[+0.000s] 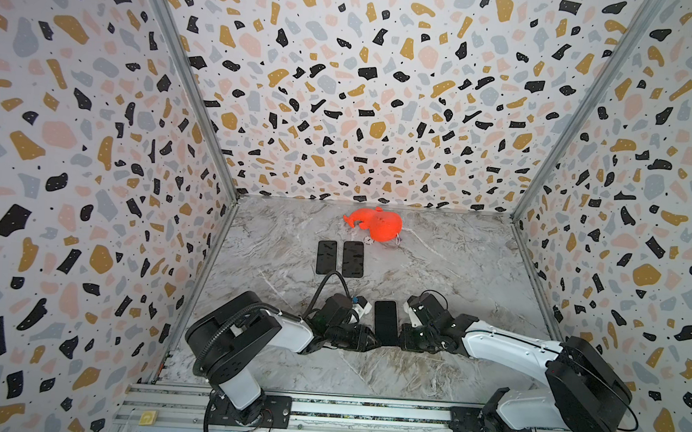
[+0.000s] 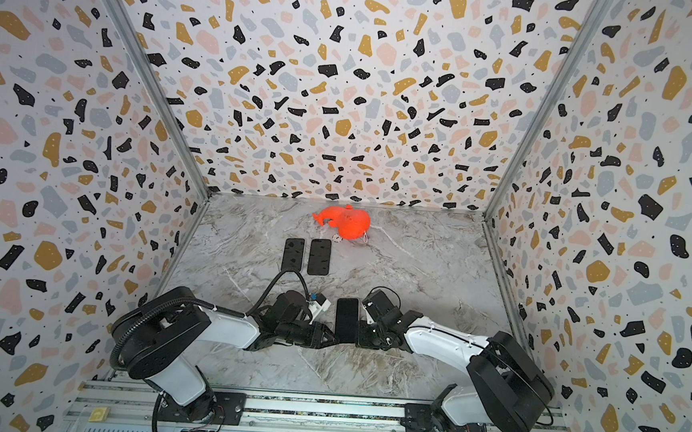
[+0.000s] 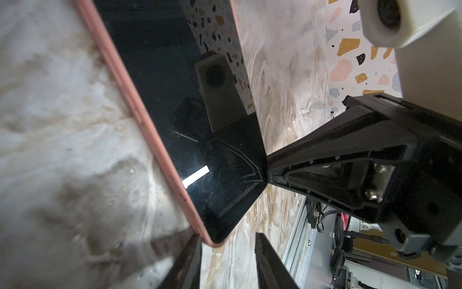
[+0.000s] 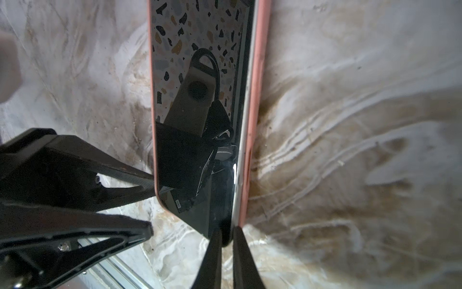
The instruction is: Put the phone into the phone case
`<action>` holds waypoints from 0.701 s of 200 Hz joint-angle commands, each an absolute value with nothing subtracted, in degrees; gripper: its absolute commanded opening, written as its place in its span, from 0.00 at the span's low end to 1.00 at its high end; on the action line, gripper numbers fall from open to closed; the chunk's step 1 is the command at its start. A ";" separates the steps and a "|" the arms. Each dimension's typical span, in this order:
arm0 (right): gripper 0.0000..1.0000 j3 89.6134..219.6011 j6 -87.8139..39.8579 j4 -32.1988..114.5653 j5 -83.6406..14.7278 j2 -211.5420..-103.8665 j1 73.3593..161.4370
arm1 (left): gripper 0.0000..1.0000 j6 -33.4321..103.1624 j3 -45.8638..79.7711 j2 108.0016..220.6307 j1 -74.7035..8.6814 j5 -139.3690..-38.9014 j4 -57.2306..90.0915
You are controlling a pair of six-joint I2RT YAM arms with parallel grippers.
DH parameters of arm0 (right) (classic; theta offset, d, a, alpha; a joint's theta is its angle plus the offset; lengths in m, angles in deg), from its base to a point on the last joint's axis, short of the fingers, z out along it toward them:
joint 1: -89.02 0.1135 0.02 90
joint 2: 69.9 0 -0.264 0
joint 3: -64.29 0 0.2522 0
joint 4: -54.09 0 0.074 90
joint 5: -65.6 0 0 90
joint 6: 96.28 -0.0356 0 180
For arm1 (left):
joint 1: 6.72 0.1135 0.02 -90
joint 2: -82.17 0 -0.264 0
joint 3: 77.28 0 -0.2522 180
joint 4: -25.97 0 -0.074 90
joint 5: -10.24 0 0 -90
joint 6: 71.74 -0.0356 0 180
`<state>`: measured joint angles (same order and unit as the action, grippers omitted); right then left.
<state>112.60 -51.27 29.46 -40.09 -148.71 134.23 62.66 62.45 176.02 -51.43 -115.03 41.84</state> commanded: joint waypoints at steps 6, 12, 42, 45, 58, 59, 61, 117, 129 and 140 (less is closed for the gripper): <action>0.09 111.06 -51.20 33.07 -43.59 -152.08 135.42 | 0.39 62.29 63.82 178.24 -52.56 -114.94 39.15; 0.09 111.10 -51.25 33.01 -43.65 -152.04 135.42 | 0.39 62.27 63.87 178.24 -52.60 -115.01 39.19; 0.08 110.93 -51.40 33.11 -43.62 -152.12 135.34 | 0.39 62.20 63.87 178.24 -52.60 -115.09 39.19; 0.08 110.85 -51.51 33.20 -43.59 -152.16 135.29 | 0.39 62.25 63.82 178.26 -52.53 -115.08 39.19; 0.08 110.60 -51.47 33.74 -43.95 -152.56 135.25 | 0.39 62.25 63.82 178.24 -52.60 -115.04 39.19; 0.08 110.59 -51.51 33.79 -44.02 -152.59 135.25 | 0.39 62.23 63.82 178.24 -52.60 -115.07 39.19; 0.07 110.60 -51.53 33.80 -44.01 -152.62 135.25 | 0.39 62.25 63.82 178.24 -52.60 -115.05 39.19; 0.07 112.85 -50.63 29.54 -41.57 -150.25 135.16 | 0.39 61.92 63.83 177.53 -52.58 -115.00 38.41; 0.08 114.10 -50.09 26.82 -39.45 -148.28 135.16 | 0.39 61.32 63.71 176.59 -52.47 -114.40 36.96; 0.10 115.07 -49.66 24.85 -37.64 -146.84 135.15 | 0.39 59.87 63.02 175.44 -52.28 -114.01 34.44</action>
